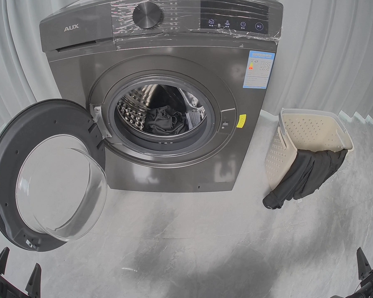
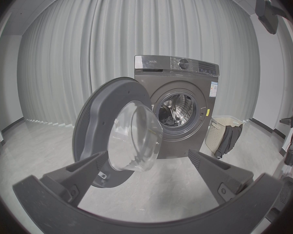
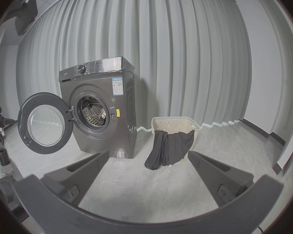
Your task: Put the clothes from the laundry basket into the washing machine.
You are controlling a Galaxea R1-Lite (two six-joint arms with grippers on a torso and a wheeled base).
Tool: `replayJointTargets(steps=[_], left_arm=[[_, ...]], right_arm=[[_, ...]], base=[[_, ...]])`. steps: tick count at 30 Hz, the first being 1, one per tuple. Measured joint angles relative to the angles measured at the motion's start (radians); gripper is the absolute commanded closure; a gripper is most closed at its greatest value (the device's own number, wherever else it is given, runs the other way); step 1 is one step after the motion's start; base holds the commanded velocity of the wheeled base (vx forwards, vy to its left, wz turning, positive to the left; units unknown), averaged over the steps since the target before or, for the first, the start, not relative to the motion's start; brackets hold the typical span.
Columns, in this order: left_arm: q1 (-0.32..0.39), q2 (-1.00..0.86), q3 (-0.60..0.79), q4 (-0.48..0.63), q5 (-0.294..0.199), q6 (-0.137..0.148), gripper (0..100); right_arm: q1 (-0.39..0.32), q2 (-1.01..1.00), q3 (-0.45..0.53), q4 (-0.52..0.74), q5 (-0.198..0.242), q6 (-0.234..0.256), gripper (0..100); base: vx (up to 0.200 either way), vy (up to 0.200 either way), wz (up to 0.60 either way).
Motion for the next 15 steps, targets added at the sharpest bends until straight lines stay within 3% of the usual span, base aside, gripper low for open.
replayJointTargets(steps=[15], left_arm=[[-0.001, 0.000, 0.000, 0.000, 0.002, -0.008, 0]], right_arm=[[0.000, 0.000, 0.000, 0.000, 0.000, 0.000, 0]], base=[[0.000, -0.200, 0.00]])
